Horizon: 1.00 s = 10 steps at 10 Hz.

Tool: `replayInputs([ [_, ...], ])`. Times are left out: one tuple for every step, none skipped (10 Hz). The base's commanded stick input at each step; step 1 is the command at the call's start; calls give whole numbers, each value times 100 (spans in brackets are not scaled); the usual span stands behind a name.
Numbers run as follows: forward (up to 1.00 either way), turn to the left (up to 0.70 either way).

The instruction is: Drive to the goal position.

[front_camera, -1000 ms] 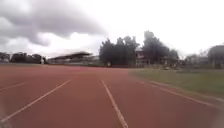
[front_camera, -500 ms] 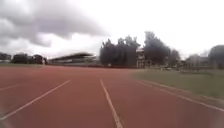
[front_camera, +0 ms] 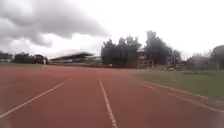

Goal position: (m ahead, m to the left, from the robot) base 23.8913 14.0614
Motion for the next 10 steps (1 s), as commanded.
replayInputs([
  [70,0],
  [70,0],
  [70,0],
  [70,0],
  [70,0],
  [70,12],
  [70,25],
  [70,35],
  [70,35],
  [70,35],
])
